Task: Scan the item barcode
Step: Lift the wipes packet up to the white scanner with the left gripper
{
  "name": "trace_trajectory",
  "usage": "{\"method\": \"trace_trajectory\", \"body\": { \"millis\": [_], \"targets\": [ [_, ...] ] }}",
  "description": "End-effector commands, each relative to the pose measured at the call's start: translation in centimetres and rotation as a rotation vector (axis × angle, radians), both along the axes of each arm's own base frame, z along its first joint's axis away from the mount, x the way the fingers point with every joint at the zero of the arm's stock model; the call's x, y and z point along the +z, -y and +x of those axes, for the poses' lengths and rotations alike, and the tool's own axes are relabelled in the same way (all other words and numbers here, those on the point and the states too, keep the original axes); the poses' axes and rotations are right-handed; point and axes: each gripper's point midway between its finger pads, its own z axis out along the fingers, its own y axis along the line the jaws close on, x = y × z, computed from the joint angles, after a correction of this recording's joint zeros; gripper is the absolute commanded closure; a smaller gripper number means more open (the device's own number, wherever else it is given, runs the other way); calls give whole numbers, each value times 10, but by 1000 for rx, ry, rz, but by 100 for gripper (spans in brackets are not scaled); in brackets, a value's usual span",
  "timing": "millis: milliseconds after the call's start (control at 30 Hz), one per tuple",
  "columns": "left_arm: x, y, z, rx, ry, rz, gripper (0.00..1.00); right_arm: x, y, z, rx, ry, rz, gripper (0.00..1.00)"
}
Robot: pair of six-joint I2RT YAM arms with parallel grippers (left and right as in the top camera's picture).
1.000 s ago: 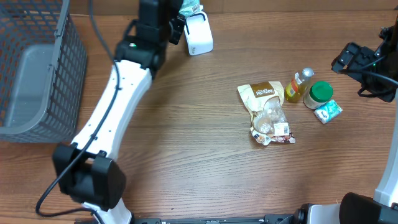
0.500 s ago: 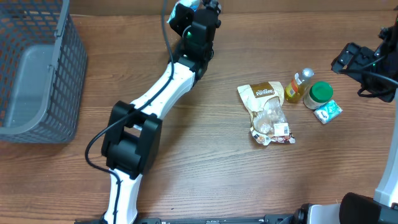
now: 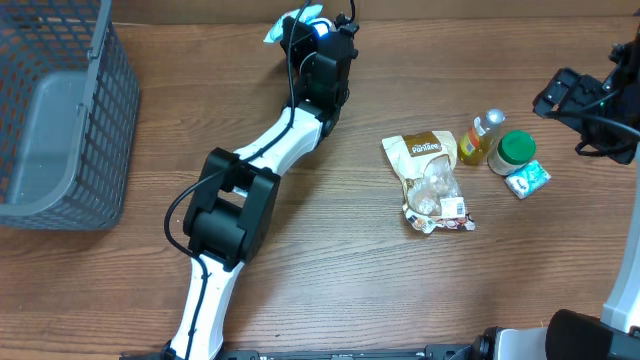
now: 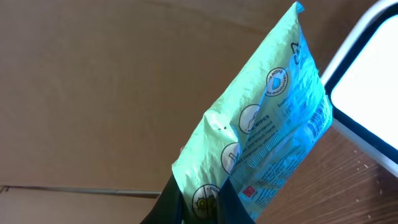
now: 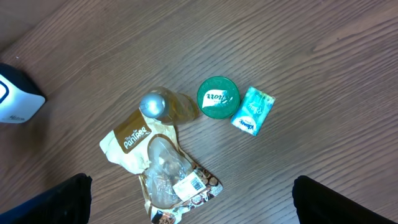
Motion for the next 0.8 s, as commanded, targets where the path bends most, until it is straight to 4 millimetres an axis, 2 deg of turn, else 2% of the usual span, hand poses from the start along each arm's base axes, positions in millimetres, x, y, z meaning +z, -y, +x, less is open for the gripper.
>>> {"method": "trace_trajectory", "body": {
  "millis": [0,200,467,667,767],
  "targets": [
    [4,7,0,5,20,-1,96,11,1,0,-7,33,-12,0],
    [-8,23,-4,-43,-24,-7,96,11,1,0,-7,33,-12,0],
    [-15,25,-5,-51,-50,-10,96,11,1,0,-7,33,-12,0],
    [11,24,4,-83,34,19,96,11,1,0,-7,33,-12,0],
    [11,29,7,-123,38,11,96,11,1,0,-7,33,-12,0]
  ]
}}
